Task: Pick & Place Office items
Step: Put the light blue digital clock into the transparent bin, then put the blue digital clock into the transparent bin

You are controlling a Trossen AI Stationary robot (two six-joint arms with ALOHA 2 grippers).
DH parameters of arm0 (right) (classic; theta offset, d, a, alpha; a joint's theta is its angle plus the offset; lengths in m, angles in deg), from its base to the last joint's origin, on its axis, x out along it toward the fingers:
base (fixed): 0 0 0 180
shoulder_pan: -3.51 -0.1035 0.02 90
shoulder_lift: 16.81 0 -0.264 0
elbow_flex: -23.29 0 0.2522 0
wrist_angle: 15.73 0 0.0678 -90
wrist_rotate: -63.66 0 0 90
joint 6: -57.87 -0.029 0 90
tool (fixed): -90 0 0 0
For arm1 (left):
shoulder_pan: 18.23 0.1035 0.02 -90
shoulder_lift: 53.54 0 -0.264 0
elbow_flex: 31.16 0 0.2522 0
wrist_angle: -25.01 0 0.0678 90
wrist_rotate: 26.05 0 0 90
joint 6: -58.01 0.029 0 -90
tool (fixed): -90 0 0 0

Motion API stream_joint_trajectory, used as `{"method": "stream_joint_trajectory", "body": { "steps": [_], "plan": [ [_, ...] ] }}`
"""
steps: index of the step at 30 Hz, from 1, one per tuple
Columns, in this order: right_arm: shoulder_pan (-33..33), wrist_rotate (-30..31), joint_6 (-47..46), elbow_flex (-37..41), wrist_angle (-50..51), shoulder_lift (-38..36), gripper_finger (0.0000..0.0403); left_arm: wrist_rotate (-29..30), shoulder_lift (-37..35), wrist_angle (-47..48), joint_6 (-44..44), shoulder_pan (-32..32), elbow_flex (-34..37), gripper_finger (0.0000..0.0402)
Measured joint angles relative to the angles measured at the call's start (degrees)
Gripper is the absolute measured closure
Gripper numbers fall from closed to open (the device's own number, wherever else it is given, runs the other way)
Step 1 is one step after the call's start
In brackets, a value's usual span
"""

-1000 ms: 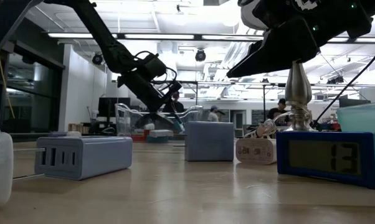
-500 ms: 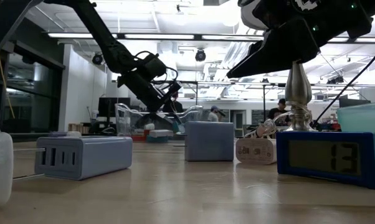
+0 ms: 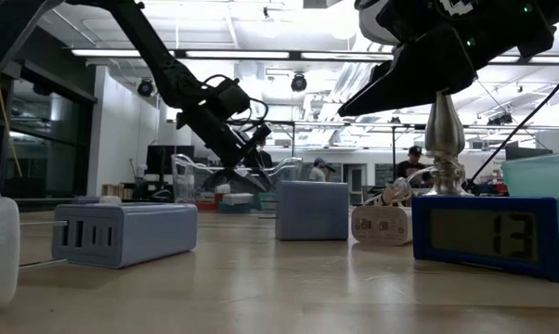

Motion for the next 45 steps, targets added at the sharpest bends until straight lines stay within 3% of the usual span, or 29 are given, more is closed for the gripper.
{"method": "stream_joint_trajectory", "body": {
  "steps": [10,18,23,32,45],
  "plan": [
    [0.00,-0.13,-0.02,0.00,0.01,0.00,0.0082,-0.47,0.00,-2.43,-0.25,0.03,-0.02,0.0318],
    [0.00,-0.16,-0.01,0.00,0.28,0.00,0.0082,-9.97,-0.91,-10.83,-1.06,1.24,-0.11,0.0318],
    [0.00,-0.17,-0.20,0.02,0.72,0.00,0.0082,-13.25,-1.30,-11.32,-1.85,1.16,-0.11,0.0319],
    [-0.02,-0.17,-2.81,0.01,1.11,0.00,0.0082,-12.71,-6.59,-12.06,0.29,1.38,-0.07,0.0319],
    [0.00,0.16,-2.82,0.02,4.33,0.00,0.0082,-9.71,-17.87,2.21,7.07,-2.69,-0.07,0.0319]
  ]
}}
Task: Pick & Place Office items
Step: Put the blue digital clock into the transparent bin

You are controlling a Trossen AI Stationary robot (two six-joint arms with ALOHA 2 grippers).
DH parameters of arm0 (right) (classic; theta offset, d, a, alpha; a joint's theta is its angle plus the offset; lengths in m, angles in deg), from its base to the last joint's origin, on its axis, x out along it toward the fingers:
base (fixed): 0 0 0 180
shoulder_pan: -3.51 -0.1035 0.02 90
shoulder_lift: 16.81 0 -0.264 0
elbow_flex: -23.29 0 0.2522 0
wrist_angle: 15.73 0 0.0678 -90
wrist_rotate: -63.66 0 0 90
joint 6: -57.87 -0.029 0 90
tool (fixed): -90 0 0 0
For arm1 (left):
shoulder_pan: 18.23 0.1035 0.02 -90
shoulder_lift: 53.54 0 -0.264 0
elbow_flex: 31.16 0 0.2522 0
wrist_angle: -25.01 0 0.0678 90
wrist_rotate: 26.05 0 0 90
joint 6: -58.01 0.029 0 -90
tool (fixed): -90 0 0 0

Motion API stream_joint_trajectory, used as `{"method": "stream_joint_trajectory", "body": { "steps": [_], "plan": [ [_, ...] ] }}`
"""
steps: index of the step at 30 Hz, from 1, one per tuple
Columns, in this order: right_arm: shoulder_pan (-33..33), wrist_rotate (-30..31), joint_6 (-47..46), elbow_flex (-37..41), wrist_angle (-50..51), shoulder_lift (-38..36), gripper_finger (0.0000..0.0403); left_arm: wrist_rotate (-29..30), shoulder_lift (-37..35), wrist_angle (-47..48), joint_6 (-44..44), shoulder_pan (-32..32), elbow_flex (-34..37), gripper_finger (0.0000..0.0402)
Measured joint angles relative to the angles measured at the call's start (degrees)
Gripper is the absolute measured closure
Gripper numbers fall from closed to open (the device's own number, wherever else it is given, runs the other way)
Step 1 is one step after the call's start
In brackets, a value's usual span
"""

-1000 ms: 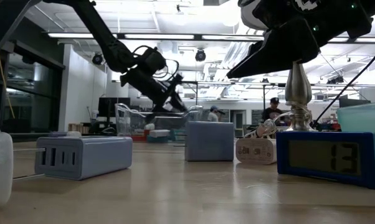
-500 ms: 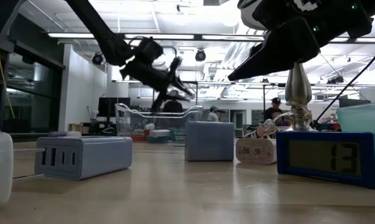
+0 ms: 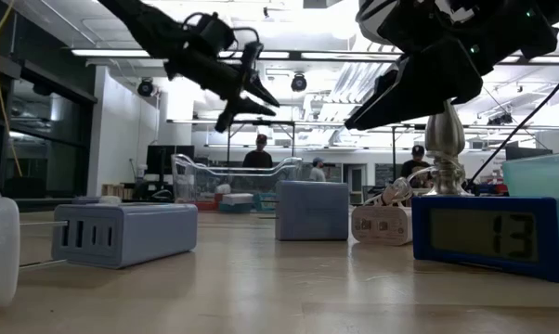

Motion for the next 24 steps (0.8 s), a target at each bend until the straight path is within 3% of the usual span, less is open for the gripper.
{"method": "stream_joint_trajectory", "body": {
  "steps": [8,19,24],
  "plan": [
    [0.00,0.10,-0.06,0.00,1.53,0.00,0.0082,10.75,-8.42,10.88,6.15,-9.38,0.02,0.0319],
    [0.00,-0.05,-2.56,0.00,3.00,0.00,0.0082,21.97,-12.84,11.74,6.29,-26.04,0.02,0.0319],
    [0.00,-3.64,-2.56,0.00,3.00,0.00,0.0082,26.02,-12.84,11.79,6.24,-31.49,0.04,0.0319]
  ]
}}
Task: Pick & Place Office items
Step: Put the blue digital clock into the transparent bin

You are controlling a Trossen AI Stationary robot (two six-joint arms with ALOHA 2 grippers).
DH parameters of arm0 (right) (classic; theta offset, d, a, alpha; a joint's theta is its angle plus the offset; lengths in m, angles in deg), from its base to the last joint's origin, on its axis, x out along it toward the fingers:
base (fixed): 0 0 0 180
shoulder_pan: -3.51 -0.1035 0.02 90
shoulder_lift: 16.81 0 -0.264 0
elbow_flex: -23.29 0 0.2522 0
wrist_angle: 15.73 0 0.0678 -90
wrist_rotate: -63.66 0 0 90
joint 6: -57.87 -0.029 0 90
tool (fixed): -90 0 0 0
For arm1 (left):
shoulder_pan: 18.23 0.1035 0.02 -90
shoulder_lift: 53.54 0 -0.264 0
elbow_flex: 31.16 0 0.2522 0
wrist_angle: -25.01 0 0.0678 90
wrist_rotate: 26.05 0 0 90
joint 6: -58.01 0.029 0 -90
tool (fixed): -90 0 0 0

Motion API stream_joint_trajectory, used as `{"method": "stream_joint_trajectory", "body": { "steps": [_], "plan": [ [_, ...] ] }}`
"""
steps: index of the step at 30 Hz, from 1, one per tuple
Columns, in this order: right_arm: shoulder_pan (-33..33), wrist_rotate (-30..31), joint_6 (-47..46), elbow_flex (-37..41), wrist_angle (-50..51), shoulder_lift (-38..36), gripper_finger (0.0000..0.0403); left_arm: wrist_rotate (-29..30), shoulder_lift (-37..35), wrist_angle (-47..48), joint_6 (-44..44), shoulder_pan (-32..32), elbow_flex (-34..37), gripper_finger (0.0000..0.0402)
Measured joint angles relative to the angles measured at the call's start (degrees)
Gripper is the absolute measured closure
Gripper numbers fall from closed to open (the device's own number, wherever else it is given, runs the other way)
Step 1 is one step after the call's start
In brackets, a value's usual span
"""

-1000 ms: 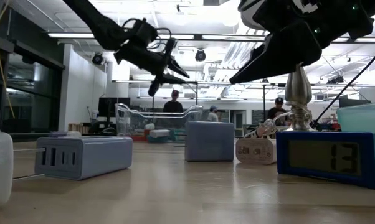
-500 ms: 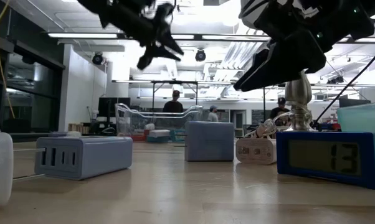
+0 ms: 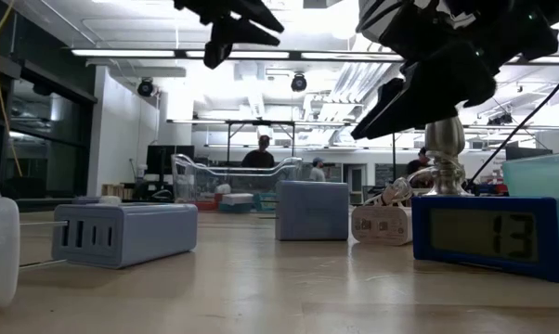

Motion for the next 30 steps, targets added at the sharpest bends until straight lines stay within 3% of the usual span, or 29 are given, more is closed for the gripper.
{"method": "stream_joint_trajectory", "body": {
  "steps": [14,23,30],
  "plan": [
    [-1.76,-9.35,2.96,0.00,-6.90,0.00,0.0082,2.86,0.00,2.12,1.82,-11.11,0.02,0.0319],
    [-5.16,-8.06,3.10,-0.04,-7.38,0.00,0.0082,22.92,0.14,3.21,4.41,-23.28,0.04,0.0319],
    [-9.84,-1.69,3.08,-4.25,-2.95,0.00,0.0082,26.04,0.28,3.40,4.40,-26.13,0.04,0.0319]
  ]
}}
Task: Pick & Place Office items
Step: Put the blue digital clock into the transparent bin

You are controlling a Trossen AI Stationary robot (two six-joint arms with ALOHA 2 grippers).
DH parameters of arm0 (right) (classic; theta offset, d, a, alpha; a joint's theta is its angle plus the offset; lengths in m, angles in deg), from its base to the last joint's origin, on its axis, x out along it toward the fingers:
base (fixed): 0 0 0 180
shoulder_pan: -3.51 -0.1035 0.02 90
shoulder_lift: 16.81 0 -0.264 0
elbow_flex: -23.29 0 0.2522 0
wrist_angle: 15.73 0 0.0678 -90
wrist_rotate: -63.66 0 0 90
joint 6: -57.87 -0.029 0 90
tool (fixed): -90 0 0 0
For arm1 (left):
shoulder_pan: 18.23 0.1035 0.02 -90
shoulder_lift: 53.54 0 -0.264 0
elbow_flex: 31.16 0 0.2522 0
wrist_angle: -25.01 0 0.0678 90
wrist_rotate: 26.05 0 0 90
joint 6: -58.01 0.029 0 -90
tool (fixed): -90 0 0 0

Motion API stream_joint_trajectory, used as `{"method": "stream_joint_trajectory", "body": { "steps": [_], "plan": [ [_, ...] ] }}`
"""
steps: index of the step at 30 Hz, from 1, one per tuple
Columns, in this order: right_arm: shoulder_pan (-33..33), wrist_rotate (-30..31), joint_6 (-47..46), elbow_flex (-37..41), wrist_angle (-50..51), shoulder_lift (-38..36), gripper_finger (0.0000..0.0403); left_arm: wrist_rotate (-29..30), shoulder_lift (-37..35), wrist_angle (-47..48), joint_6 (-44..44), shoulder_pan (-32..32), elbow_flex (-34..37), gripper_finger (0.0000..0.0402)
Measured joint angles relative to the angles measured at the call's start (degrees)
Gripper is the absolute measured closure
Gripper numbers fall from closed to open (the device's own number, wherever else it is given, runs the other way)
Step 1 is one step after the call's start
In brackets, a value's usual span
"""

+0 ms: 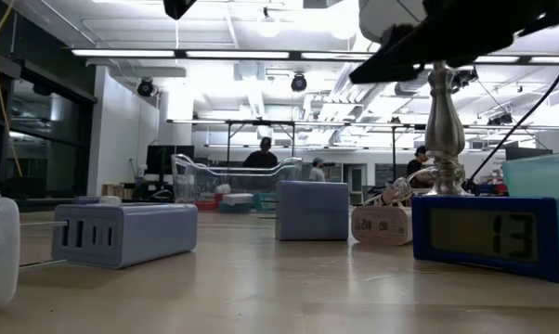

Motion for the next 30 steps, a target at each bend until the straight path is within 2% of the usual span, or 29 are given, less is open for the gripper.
{"method": "stream_joint_trajectory", "body": {
  "steps": [7,12,19,26,30],
  "plan": [
    [-6.70,15.22,-3.43,-6.44,10.55,0.00,0.0082,-0.38,0.00,-0.20,-0.11,-0.75,0.00,0.0319],
    [-10.50,21.96,-9.30,-8.21,13.89,0.00,0.0082,-0.46,0.00,-0.24,-0.11,-0.71,0.00,0.0319],
    [-11.28,20.82,-17.04,-8.21,13.57,0.00,0.0082,-0.52,0.00,-0.22,-0.11,-0.71,0.00,0.0319],
    [-11.26,19.15,-15.03,-8.21,9.58,0.00,0.0082,-0.55,0.00,-0.24,-0.11,-0.71,0.00,0.0319],
    [-11.53,16.83,-13.87,-9.12,11.31,0.00,0.0082,-0.55,0.00,-0.24,-0.11,-0.71,0.00,0.0319]
  ]
}}
